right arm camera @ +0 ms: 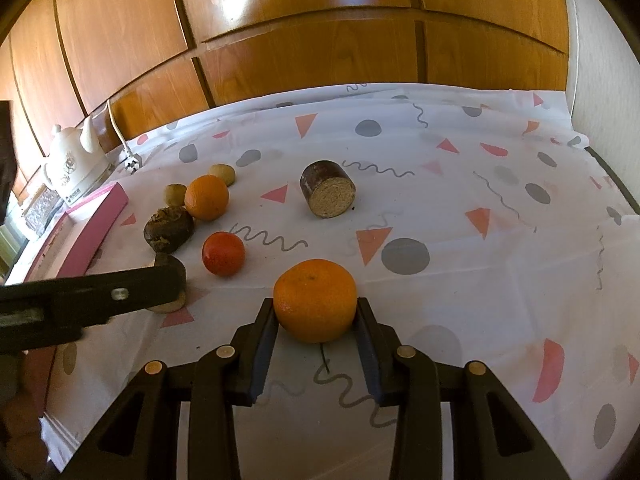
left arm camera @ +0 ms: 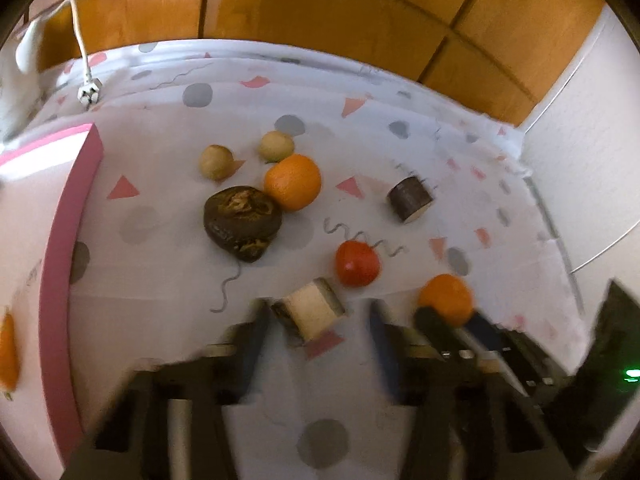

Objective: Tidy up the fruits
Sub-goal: 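Grasp the cut white radish with the left gripper while the right holds the orange, then place the radish and the orange into the tray with both grippers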

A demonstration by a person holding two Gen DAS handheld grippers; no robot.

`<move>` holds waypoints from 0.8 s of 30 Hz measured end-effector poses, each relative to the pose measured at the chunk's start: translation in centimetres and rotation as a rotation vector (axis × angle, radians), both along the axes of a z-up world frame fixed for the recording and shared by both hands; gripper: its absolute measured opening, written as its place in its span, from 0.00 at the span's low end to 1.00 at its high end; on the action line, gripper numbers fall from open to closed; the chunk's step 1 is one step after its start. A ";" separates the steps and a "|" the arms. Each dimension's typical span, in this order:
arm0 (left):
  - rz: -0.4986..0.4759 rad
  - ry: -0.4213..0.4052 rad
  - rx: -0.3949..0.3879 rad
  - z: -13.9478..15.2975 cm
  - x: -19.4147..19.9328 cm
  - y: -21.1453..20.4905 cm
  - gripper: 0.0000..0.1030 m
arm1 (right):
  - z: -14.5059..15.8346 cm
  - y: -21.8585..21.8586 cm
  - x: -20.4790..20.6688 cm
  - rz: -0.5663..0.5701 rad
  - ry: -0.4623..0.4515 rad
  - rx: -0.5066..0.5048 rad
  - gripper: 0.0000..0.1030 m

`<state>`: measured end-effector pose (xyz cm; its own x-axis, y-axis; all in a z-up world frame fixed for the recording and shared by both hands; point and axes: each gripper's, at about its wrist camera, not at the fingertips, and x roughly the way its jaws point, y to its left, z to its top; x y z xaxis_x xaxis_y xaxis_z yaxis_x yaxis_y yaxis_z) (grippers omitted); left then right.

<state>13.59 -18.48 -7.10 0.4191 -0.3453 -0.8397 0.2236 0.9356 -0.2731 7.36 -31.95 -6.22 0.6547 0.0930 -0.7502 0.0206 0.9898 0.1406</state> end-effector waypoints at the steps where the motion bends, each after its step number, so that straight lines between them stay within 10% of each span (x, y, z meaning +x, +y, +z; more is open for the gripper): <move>1: -0.005 -0.012 -0.003 0.1 -0.2 0.3 0.37 | 0.0 0.0 0.0 0.000 -0.001 0.004 0.37; 24: 0.181 -0.176 0.031 5.3 -5.5 12.0 0.37 | 1.0 3.5 -1.0 0.077 0.037 -0.078 0.36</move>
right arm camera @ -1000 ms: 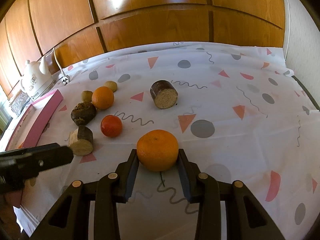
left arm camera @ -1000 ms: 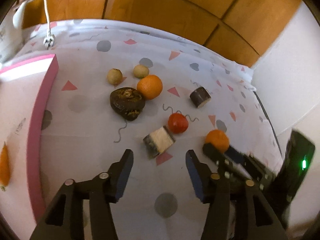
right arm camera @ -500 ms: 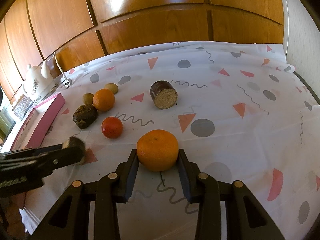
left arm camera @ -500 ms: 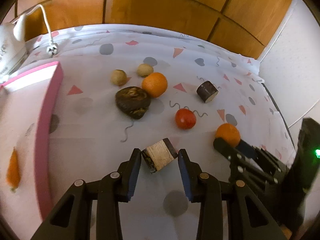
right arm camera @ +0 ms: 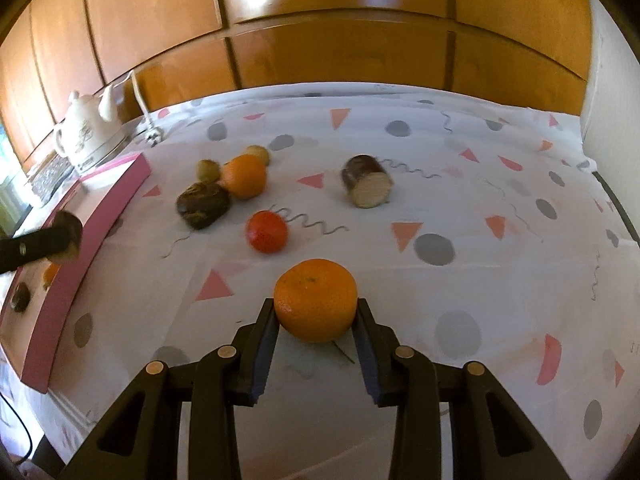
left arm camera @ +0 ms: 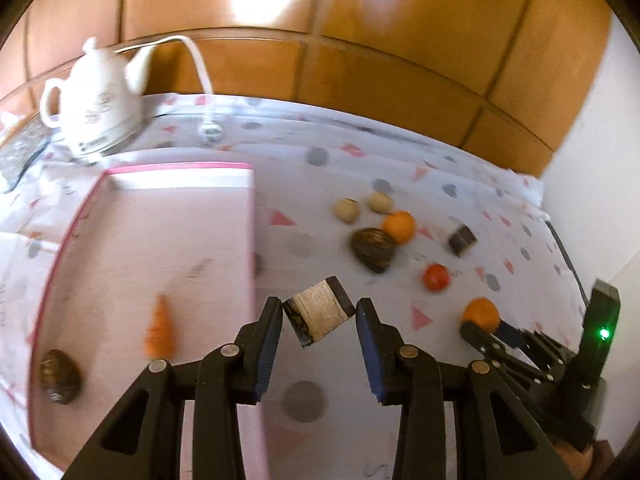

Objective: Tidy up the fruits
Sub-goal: 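Place the radish and the orange into the tray with both grippers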

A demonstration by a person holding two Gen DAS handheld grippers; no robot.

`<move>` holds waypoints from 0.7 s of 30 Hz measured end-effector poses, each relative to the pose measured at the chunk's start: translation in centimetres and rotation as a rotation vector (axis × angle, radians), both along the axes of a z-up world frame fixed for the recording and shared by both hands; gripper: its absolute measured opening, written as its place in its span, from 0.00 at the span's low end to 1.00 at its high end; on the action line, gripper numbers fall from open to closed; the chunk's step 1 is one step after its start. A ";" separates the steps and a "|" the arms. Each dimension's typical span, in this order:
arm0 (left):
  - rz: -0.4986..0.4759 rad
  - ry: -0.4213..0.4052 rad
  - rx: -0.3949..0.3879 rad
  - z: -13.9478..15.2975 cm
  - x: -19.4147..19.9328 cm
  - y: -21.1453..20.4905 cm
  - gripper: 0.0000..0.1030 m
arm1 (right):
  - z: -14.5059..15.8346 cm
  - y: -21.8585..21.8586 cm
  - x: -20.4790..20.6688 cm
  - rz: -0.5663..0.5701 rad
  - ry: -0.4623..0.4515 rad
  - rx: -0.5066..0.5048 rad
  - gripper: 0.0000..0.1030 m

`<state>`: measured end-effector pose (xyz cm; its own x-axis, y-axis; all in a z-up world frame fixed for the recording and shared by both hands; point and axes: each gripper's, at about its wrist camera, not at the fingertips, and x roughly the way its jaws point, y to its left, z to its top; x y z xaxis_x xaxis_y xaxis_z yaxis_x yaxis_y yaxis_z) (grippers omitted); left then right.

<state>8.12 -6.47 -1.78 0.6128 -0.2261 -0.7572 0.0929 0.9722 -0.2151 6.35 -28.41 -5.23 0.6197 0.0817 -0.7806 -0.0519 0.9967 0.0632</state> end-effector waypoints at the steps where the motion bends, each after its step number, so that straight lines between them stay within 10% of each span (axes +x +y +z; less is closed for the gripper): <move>1: 0.019 -0.005 0.005 0.1 0.0 0.7 0.37 | 0.1 0.3 0.0 0.007 0.003 0.003 0.36; 21: 0.320 0.019 -0.015 -0.9 0.0 14.3 0.47 | 4.3 17.8 -0.9 0.508 0.027 0.117 0.36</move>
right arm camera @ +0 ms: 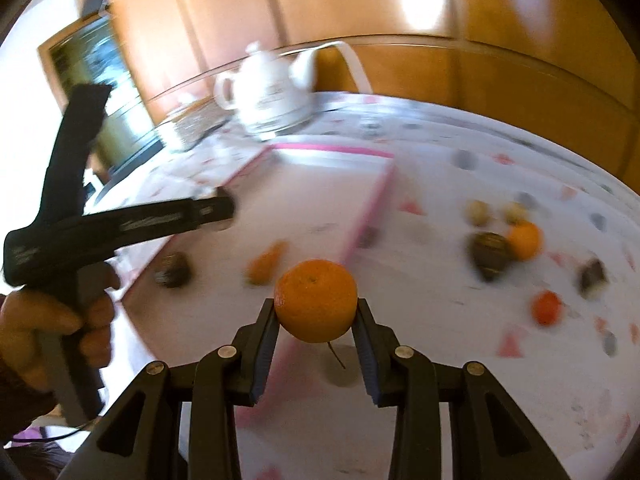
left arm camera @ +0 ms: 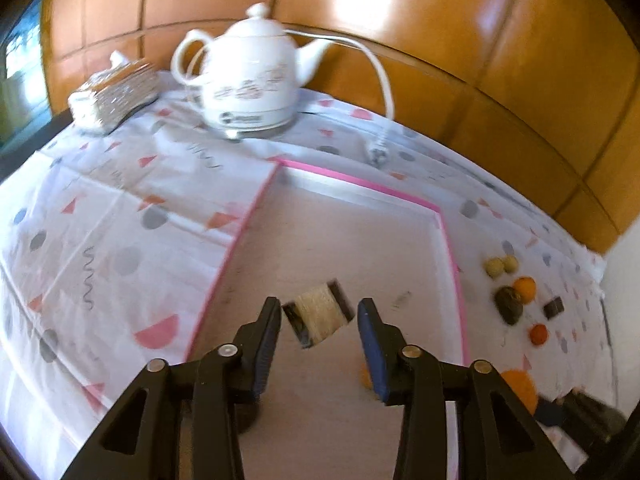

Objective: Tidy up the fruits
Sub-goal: 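Place the radish and the orange into the tray with both grippers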

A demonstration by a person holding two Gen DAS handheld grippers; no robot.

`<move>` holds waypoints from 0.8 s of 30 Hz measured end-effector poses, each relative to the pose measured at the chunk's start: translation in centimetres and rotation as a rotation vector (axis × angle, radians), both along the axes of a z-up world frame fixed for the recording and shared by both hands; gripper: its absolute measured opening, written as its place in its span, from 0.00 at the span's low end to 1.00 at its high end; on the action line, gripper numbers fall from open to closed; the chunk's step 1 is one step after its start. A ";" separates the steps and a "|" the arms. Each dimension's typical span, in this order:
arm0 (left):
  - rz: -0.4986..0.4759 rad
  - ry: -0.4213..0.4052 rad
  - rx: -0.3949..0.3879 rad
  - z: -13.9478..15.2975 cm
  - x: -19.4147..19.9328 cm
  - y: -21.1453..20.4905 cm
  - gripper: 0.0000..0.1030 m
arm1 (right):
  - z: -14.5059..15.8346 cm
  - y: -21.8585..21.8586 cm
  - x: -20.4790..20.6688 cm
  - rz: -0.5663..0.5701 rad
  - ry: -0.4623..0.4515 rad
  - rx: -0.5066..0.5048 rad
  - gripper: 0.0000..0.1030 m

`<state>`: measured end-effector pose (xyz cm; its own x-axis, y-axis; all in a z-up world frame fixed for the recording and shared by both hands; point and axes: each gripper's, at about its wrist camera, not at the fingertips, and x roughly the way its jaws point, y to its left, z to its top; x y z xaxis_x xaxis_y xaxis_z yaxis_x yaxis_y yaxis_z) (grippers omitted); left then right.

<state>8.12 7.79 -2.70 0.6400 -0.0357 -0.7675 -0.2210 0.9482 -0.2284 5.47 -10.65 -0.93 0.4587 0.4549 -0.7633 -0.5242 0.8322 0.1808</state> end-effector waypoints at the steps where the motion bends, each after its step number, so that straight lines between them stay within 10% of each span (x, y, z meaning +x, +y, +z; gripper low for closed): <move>1: 0.019 -0.009 -0.008 0.1 -0.3 0.7 0.49 | 0.0 1.0 -0.1 0.020 -0.004 -0.008 0.36; 24: 0.017 -0.070 0.041 1.5 -4.2 -0.4 0.51 | 0.6 1.0 -1.0 -0.096 -0.050 -0.037 0.41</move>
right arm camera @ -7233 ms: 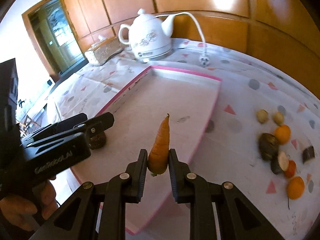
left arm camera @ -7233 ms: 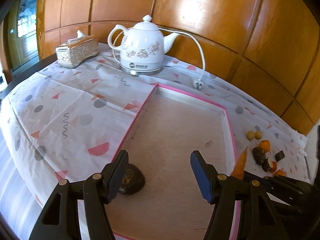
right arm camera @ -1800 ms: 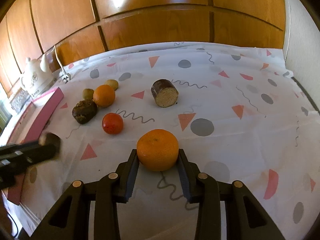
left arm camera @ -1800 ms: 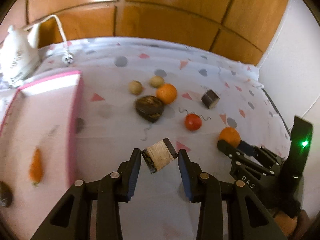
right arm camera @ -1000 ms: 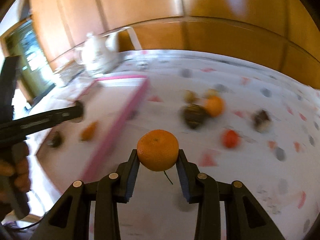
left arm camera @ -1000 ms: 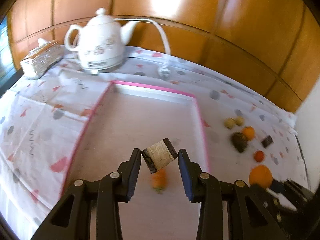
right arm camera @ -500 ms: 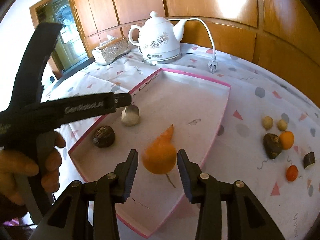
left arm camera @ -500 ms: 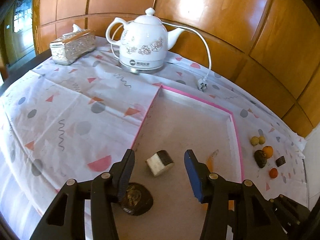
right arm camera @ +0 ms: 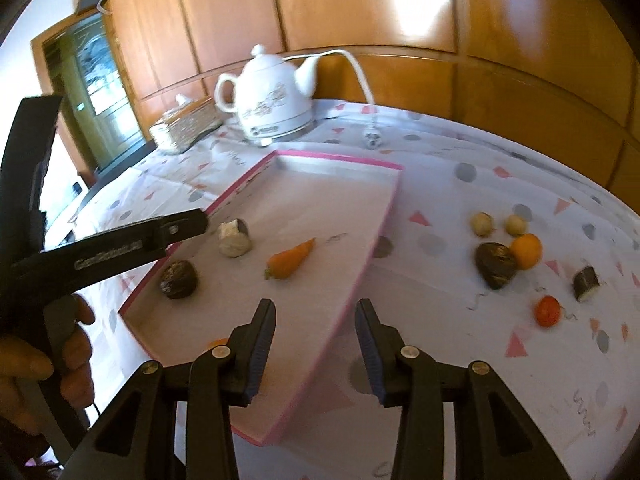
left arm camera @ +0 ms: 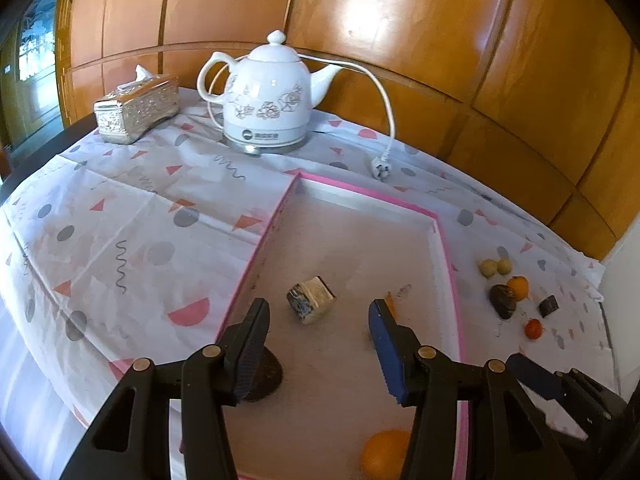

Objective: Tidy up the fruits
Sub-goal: 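Place the radish and the orange into the tray with both grippers, then grasp the small round potato with the left gripper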

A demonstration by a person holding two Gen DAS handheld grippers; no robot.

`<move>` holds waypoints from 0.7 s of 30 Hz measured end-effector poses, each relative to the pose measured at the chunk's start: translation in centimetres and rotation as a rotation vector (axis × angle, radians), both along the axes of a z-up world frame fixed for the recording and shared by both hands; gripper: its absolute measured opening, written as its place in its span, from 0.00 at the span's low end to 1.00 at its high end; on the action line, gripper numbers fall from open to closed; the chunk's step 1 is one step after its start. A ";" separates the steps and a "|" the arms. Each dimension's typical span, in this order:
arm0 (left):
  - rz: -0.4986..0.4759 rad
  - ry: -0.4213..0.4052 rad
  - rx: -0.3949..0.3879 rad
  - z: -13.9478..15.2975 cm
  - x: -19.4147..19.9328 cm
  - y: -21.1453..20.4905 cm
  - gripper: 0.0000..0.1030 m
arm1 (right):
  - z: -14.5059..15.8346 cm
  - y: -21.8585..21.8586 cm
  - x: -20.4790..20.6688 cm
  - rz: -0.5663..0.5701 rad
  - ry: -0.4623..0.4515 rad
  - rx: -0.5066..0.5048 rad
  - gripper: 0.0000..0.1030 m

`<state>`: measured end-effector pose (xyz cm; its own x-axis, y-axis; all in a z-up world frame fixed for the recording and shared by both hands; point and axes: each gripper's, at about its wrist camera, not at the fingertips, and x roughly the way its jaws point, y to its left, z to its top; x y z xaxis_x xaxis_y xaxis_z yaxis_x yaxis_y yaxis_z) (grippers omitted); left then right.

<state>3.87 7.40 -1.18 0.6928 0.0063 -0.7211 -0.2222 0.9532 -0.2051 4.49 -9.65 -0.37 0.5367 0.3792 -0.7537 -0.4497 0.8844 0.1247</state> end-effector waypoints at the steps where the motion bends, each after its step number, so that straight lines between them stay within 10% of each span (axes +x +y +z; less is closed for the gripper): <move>1: -0.007 -0.001 0.005 0.1 0.0 -0.3 0.51 | 0.1 -0.3 0.1 -0.012 0.000 0.004 0.41; 21: -0.205 0.035 0.021 -0.1 1.5 -7.0 0.50 | -1.9 -13.2 1.3 -0.375 0.053 0.012 0.41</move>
<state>5.35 0.37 -1.29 0.6560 -0.1168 -0.7457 -0.0296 0.9832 -0.1800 5.83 -22.86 -2.30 0.6003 0.1723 -0.7810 -0.0872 0.9848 0.1503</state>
